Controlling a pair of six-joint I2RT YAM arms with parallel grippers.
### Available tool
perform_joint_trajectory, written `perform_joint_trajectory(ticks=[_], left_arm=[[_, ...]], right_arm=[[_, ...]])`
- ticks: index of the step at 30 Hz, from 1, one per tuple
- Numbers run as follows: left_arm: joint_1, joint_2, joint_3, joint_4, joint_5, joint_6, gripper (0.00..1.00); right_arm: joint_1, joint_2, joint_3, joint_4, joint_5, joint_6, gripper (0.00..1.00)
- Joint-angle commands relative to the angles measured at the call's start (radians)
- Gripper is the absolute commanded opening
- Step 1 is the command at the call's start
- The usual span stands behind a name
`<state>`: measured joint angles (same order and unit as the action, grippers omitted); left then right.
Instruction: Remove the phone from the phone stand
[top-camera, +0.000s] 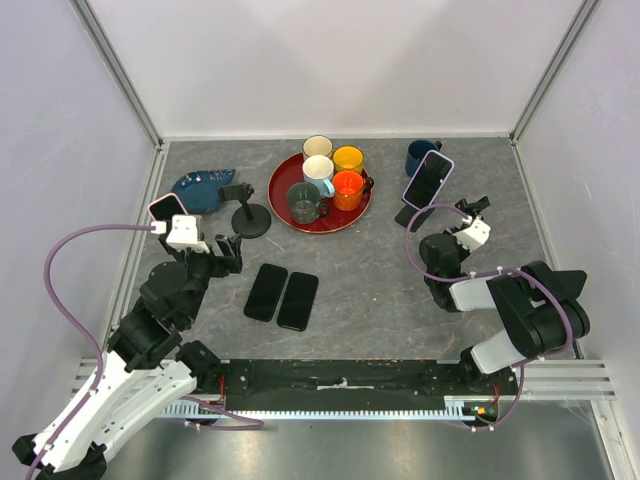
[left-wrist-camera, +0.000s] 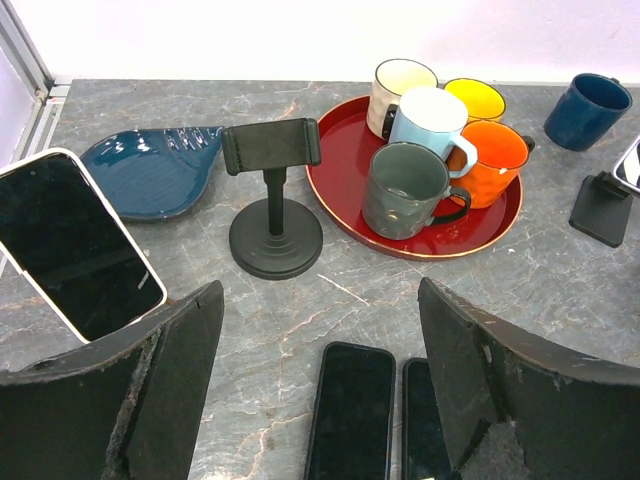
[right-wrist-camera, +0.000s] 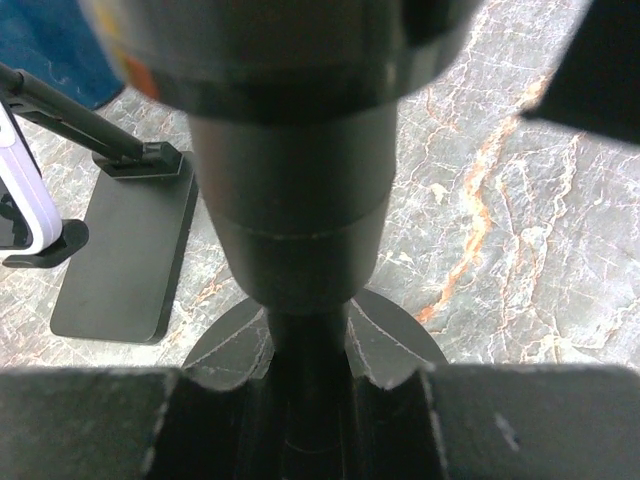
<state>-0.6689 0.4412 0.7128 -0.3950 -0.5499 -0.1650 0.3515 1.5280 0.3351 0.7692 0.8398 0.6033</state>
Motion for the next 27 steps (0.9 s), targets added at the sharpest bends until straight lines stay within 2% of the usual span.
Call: perform_joint_trajectory(ticks=[1,6,8,14,15,17,19,27], left_arm=[[0.006,-0.012,-0.006,0.047,-0.012,0.033,0.84],[0.006,-0.018,-0.010,0.048,-0.013,0.032,0.84],[0.008,-0.016,-0.010,0.047,-0.012,0.033,0.84],[0.008,-0.024,-0.015,0.042,-0.004,0.028,0.84],[0.008,-0.025,-0.013,0.042,-0.005,0.028,0.84],[0.008,-0.030,-0.018,0.042,-0.008,0.028,0.84],[0.009,-0.033,-0.019,0.041,-0.010,0.028,0.84],[0.009,-0.033,-0.018,0.036,0.001,0.021,0.84]], right_arm=[[0.004,-0.075,0.002,-0.001,-0.018,0.020,0.22],[0.026,-0.120,-0.002,-0.039,-0.045,-0.033,0.40],[0.032,-0.147,-0.014,-0.044,-0.054,-0.034,0.43],[0.058,-0.239,-0.033,-0.106,-0.107,-0.056,0.63],[0.061,-0.256,-0.034,-0.123,-0.110,-0.057,0.71],[0.072,-0.319,-0.034,-0.178,-0.122,-0.076,0.80],[0.073,-0.396,-0.028,-0.259,-0.154,-0.097,0.96],[0.075,-0.673,0.102,-0.597,-0.275,-0.143,0.98]])
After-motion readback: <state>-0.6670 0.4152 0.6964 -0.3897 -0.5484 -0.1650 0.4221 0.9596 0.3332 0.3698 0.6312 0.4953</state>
